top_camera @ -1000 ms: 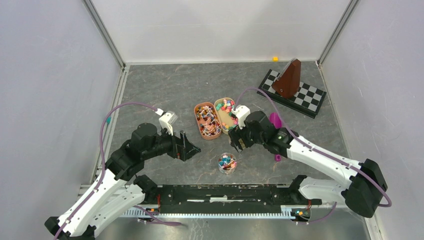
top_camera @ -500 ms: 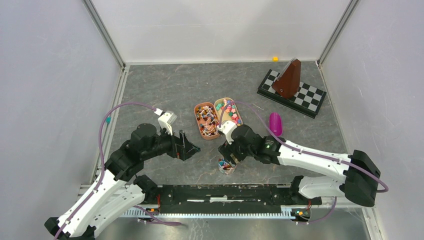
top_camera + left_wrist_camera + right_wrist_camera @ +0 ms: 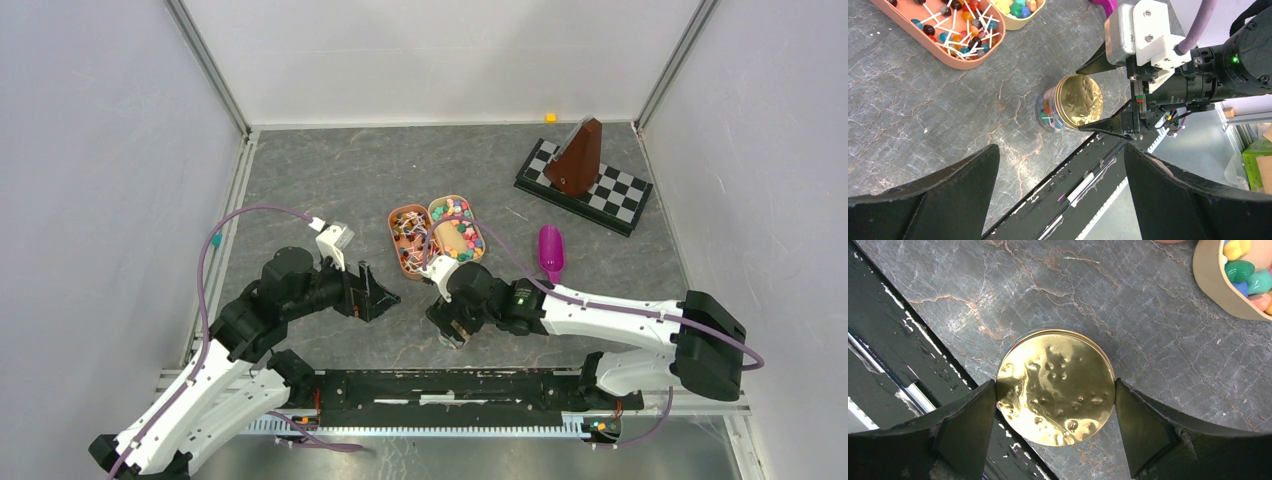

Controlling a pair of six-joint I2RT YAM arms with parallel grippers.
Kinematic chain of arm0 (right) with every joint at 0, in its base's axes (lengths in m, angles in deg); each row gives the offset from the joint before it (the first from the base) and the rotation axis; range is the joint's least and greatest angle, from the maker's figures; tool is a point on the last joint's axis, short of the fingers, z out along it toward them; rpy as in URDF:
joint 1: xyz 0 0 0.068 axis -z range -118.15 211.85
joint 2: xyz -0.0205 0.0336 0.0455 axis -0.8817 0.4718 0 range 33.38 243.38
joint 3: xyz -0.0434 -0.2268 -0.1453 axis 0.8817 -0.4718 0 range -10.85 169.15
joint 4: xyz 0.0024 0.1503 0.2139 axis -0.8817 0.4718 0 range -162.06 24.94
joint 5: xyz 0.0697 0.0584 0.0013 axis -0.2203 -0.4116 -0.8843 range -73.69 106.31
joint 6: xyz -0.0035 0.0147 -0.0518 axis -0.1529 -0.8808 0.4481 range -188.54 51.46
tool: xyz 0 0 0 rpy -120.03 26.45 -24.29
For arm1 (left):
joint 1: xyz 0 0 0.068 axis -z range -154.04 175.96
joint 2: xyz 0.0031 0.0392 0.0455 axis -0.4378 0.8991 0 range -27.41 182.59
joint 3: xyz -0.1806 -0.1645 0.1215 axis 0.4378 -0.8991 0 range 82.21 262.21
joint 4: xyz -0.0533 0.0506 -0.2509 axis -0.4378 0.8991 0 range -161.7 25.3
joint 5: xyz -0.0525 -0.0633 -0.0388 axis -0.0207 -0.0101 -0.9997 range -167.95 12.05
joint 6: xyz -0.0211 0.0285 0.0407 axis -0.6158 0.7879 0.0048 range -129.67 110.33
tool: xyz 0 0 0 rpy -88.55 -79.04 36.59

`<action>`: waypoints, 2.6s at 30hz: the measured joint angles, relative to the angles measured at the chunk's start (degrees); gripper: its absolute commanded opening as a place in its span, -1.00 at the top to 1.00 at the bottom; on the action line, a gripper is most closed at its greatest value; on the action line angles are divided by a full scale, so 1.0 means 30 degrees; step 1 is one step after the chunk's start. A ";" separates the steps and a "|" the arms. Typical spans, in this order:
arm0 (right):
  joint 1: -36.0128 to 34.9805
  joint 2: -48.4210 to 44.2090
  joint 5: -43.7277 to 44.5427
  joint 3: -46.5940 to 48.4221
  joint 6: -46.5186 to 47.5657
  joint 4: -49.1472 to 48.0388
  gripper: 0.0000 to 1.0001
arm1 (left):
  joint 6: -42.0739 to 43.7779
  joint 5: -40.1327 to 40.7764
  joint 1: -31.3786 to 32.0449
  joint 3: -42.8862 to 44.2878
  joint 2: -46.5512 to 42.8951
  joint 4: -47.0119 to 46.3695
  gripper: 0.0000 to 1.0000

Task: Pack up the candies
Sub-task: Close the bottle lid on the packing bottle.

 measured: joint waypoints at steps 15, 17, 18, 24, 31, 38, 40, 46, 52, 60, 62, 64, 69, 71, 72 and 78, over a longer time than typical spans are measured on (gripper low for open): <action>-0.0240 0.0583 -0.0036 0.0182 -0.0168 -0.0160 -0.50 | 0.0000 0.0000 0.0000 0.0000 0.0000 0.0029 -1.00; -0.0240 0.0583 -0.0036 0.0182 -0.0175 -0.0131 -0.50 | 0.0000 0.0000 0.0000 0.0000 0.0000 0.0036 -1.00; -0.0255 0.0583 -0.0036 0.0182 -0.0168 -0.0124 -0.50 | 0.0000 0.0000 0.0000 0.0000 0.0000 0.0036 -1.00; -0.0364 0.0583 0.0029 0.0182 -0.0182 -0.0087 -0.51 | 0.0000 0.0000 0.0000 0.0000 0.0000 0.0051 -1.00; -0.0488 0.0583 0.0197 0.0138 -0.0306 -0.0124 -0.59 | 0.0000 0.0000 0.0000 0.0000 0.0000 0.0073 -1.00; -0.0576 0.0532 0.0474 -0.0051 -0.0401 -0.0335 -0.96 | 0.0000 0.0000 0.0000 0.0000 0.0000 0.0131 -1.00; -0.0583 0.0495 0.0481 -0.0087 -0.0488 -0.0393 -0.96 | 0.0000 0.0000 0.0000 0.0000 0.0000 0.0131 -1.00; -0.0612 0.0277 0.0466 -0.0175 -0.0634 -0.0444 -0.96 | 0.0000 0.0007 0.0000 0.0000 0.0022 0.0131 -1.00; -0.0648 -0.0357 0.0452 -0.0175 -0.0714 -0.0488 -0.96 | 0.0000 0.0007 0.0000 0.0000 0.0022 0.0131 -1.00; -0.0699 -0.1384 0.0780 -0.0175 -0.0823 -0.0539 -0.96 | 0.0000 0.0015 0.0000 0.0000 0.0029 0.0131 -1.00; -0.0699 -0.1596 0.1013 -0.0175 -0.0831 -0.0532 -0.96 | 0.0000 0.0015 0.0000 0.0000 0.0044 0.0131 -1.00; -0.0707 -0.1872 0.1319 -0.0204 -0.0831 -0.0539 -0.96 | 0.0000 0.0015 0.0000 0.0000 0.0066 0.0131 -1.00; -0.0699 -0.3038 0.2317 -0.0699 -0.0816 -0.0597 -0.96 | 0.0000 -0.0007 0.0022 0.0000 0.0452 0.0131 -1.00; -0.0699 -0.3606 0.2798 -0.0998 -0.0794 -0.0590 -0.96 | 0.0000 -0.0109 0.0168 0.0000 0.0736 0.0109 -1.00; -0.0699 -0.3847 0.2994 -0.1129 -0.0743 -0.0597 -0.96 | 0.0000 -0.0146 0.0335 0.0000 0.0896 0.0109 -1.00; -0.0532 -0.5741 0.4328 -0.2448 -0.0459 -0.0619 -0.96 | -0.0029 0.0765 0.2543 0.0000 0.1588 0.0117 -1.00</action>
